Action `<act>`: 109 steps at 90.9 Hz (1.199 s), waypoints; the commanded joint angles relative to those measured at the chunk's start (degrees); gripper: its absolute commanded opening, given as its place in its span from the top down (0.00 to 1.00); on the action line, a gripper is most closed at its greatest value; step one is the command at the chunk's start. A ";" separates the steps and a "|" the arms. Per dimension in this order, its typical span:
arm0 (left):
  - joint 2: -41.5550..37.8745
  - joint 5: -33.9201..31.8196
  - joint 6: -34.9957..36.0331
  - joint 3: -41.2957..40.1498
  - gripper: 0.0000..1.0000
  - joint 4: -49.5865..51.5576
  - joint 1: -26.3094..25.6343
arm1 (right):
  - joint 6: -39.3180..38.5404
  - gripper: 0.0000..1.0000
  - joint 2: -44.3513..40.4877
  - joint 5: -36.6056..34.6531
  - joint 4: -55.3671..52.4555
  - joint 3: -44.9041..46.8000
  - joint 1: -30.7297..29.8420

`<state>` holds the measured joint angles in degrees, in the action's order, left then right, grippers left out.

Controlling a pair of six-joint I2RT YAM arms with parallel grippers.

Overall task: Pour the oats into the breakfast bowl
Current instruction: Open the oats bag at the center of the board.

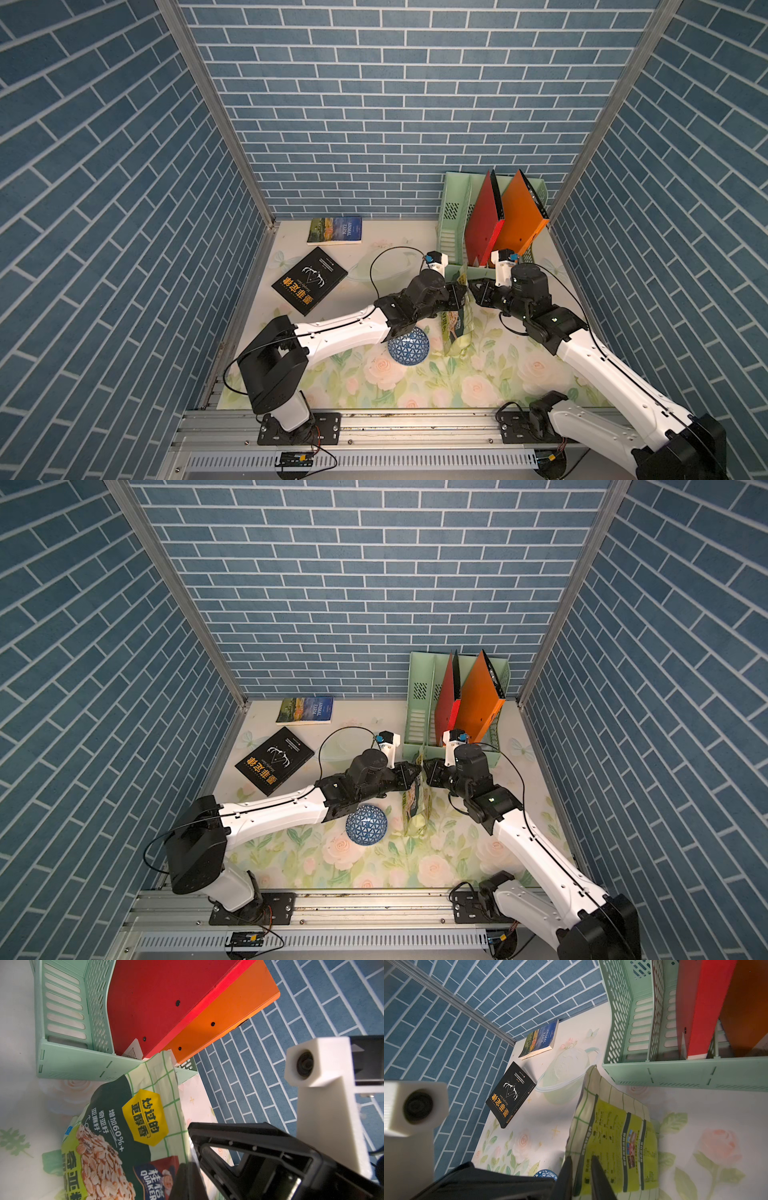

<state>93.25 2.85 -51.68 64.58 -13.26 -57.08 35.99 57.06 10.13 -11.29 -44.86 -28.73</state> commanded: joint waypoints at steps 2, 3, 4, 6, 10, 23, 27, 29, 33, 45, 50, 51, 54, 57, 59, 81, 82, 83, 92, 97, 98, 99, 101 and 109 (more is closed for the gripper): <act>0.66 0.55 0.10 -0.68 1.00 -0.45 -0.23 | -0.28 0.78 -2.28 -0.08 0.98 0.26 -0.19; 0.68 0.52 0.09 -0.64 1.00 -0.45 -0.23 | -0.25 0.78 -2.51 -0.18 1.12 0.37 -0.14; 0.65 0.55 0.14 -0.66 1.00 -0.45 -0.23 | -0.19 0.78 -2.76 -0.19 1.24 0.42 -0.12; 0.62 0.57 0.17 -0.67 1.00 -0.45 -0.18 | 0.01 0.77 -3.16 -0.18 1.55 0.62 -0.17; 0.58 0.53 0.10 -0.68 1.00 -0.45 -0.21 | 0.40 0.75 -3.71 0.12 2.22 0.92 -0.18; 0.56 0.56 0.17 -0.81 1.00 -0.46 -0.23 | 1.09 0.74 -3.68 1.95 3.35 1.42 -0.18; 0.52 0.57 0.13 -0.73 1.00 -0.54 -0.23 | 1.10 0.74 -3.28 2.09 3.46 1.52 -0.16; 0.48 0.58 0.17 -0.69 1.00 -0.54 -0.20 | 1.10 0.75 -3.05 2.09 3.42 1.53 -0.18; 0.52 0.58 0.18 -0.72 1.00 -0.54 -0.22 | 1.10 0.75 -2.51 2.08 3.24 1.53 -0.17; 0.47 0.44 0.17 -0.65 1.00 -0.54 -0.21 | 1.10 0.78 -0.98 2.47 2.75 1.54 -0.29; 0.50 0.46 0.17 -0.61 1.00 -0.54 -0.22 | 1.10 0.83 -0.82 2.05 2.19 1.45 -0.23; 0.51 0.48 0.13 -0.60 1.00 -0.59 -0.27 | 1.10 0.83 -0.81 1.93 2.13 1.45 -0.25; 0.53 0.51 0.17 -0.59 1.00 -0.55 -0.22 | 1.10 0.85 -0.87 1.74 1.89 1.51 -0.23; 0.48 0.49 0.18 -0.59 1.00 -0.54 -0.22 | 1.10 0.87 -1.01 1.47 1.70 1.62 -0.27; 0.54 0.55 0.18 -0.59 1.00 -0.54 -0.23 | 1.10 0.88 -1.06 1.30 1.60 1.66 -0.27; 0.54 0.40 0.15 -0.42 1.00 -0.45 -0.22 | 1.19 0.96 -1.59 1.39 0.57 2.49 -0.32; 0.58 0.40 0.12 -0.42 1.00 -0.41 -0.22 | 1.19 0.96 -1.64 1.43 0.57 2.54 -0.29; 0.60 0.44 0.15 -0.46 1.00 -0.43 -0.22 | 1.19 0.96 -1.66 1.50 0.52 2.56 -0.33; 0.73 0.63 0.15 -0.43 1.00 -0.54 -0.23 | 1.19 0.93 -1.77 2.00 0.49 2.67 -0.49; 0.81 0.73 0.11 -0.33 1.00 -0.54 -0.20 | 1.18 0.92 -1.71 2.08 0.40 2.67 -0.68; 0.80 0.74 0.10 -0.33 1.00 -0.54 -0.21 | 1.23 0.92 -1.70 2.08 0.40 2.67 -0.70; 0.80 0.75 0.09 -0.33 1.00 -0.54 -0.22 | 1.25 0.92 -1.69 2.09 0.44 2.72 -0.75; 0.79 0.75 0.05 -0.33 1.00 -0.61 -0.22 | 1.27 0.92 -1.69 2.09 0.40 2.75 -0.83; 0.83 0.84 0.00 -0.44 1.00 -0.63 -0.18 | 1.30 0.90 -1.48 2.26 0.39 2.84 -1.10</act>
<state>93.27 2.90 -51.83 64.58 -13.28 -57.08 37.26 55.90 11.81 -9.02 -43.00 -29.19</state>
